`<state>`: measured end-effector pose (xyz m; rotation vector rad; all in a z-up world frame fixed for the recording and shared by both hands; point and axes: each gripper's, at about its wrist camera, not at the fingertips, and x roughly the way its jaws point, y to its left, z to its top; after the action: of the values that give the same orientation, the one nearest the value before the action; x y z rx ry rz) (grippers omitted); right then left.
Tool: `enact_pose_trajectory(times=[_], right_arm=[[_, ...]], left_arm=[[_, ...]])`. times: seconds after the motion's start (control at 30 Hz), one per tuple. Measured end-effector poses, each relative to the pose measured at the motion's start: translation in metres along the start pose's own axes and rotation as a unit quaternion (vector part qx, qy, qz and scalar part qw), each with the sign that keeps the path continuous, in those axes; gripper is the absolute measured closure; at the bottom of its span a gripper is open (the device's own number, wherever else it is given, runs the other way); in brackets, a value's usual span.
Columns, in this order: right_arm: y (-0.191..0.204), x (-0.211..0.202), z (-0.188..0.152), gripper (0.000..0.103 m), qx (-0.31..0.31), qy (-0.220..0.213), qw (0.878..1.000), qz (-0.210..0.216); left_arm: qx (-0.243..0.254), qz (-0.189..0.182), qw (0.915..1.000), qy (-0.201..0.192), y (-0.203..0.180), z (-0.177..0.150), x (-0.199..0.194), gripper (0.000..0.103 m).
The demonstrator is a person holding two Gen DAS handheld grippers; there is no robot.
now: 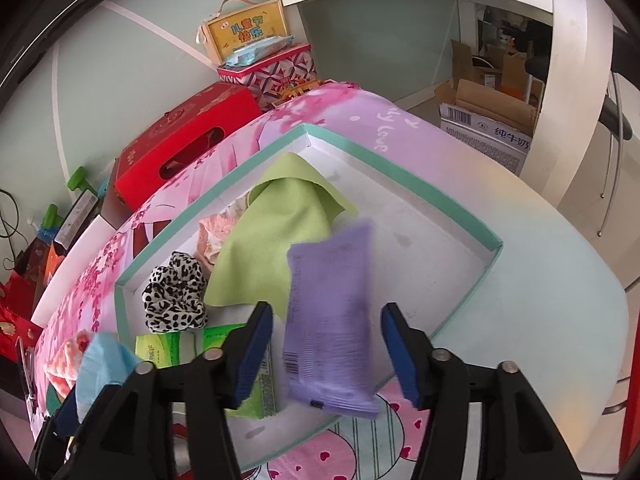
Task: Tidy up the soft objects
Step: 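Release the purple packet from the right tool while the left tool drops the blue mask into the tray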
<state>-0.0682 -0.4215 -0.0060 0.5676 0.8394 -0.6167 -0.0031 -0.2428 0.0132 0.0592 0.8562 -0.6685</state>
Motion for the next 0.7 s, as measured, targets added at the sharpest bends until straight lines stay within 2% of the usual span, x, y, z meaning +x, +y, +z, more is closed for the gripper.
enact_pose_trajectory(times=[0.07,0.17,0.3,0.43,0.53,0.6,0.7], right_arm=[[0.001,0.001,0.0,0.035,-0.004,0.002,1.0,0.0],[0.002,0.002,-0.001,0.026,-0.009,0.003,1.0,-0.004],[0.003,0.004,-0.002,0.018,-0.015,0.007,1.0,-0.006],[0.006,0.003,-0.003,0.0,-0.027,0.001,1.0,0.0],[0.01,0.002,-0.003,0.0,-0.036,-0.001,0.999,-0.005],[0.009,0.001,-0.003,0.0,-0.037,-0.001,0.999,-0.003],[0.01,0.001,-0.002,0.0,-0.038,-0.002,0.999,-0.001]], left_arm=[[0.0,0.004,1.0,0.0,0.001,0.0,0.0,0.031],[-0.003,0.006,1.0,-0.003,0.003,0.001,-0.001,0.016],[-0.011,0.017,0.9997,-0.014,0.008,0.003,-0.004,0.012],[-0.026,0.028,0.9991,-0.02,0.017,0.005,-0.005,0.011],[-0.048,0.038,0.9978,-0.024,0.028,0.006,-0.006,0.009],[-0.068,0.041,0.9964,-0.029,0.038,0.007,-0.009,0.001],[-0.091,0.048,0.9939,-0.04,0.052,0.01,-0.015,0.001]])
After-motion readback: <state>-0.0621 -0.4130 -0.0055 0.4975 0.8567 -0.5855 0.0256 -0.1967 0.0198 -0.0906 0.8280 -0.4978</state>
